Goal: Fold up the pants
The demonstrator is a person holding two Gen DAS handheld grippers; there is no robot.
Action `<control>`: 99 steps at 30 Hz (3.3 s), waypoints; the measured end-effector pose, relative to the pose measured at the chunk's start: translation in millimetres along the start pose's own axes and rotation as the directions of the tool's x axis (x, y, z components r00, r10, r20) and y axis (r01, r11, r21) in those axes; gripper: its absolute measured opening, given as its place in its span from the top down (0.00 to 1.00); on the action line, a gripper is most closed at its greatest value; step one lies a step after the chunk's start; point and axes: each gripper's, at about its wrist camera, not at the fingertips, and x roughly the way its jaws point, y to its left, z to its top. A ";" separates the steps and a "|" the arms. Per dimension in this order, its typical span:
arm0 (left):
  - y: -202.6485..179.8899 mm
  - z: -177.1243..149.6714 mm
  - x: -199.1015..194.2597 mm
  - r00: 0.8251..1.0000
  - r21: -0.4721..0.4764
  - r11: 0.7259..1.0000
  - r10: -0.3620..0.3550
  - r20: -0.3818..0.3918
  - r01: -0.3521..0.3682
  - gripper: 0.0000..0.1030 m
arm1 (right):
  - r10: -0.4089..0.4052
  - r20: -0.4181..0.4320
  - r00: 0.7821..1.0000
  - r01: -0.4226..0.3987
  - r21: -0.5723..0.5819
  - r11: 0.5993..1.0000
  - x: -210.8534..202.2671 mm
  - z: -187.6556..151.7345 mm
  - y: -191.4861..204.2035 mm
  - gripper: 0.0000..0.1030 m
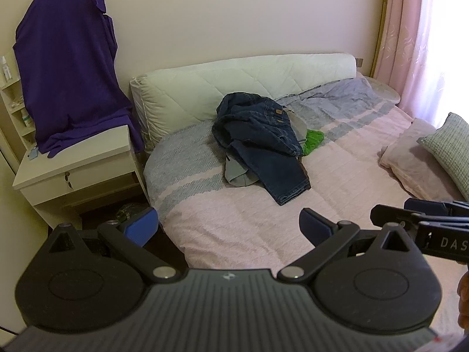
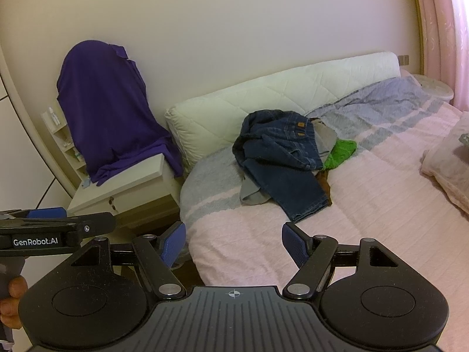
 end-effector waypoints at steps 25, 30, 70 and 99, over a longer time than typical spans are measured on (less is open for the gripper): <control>2.3 27.9 79.3 0.997 0.039 0.998 -0.036 -0.064 0.039 0.02 | -0.047 -0.017 0.999 0.048 0.080 0.996 44.4 15.4 -33.0 0.32; 12.8 51.7 128.3 0.994 0.069 0.995 -0.060 -0.086 0.067 0.02 | -0.083 -0.020 0.996 0.084 0.111 0.990 79.0 30.8 -39.6 0.32; 35.6 235.8 699.2 0.881 0.473 0.759 -0.286 -0.376 0.448 0.18 | -0.353 -0.254 0.900 0.415 0.743 0.524 471.9 143.2 -186.3 0.32; -24.8 283.0 481.0 0.771 0.643 0.593 -0.637 0.008 0.484 0.94 | -0.500 0.341 0.796 0.047 0.789 0.612 275.6 135.2 -121.5 0.98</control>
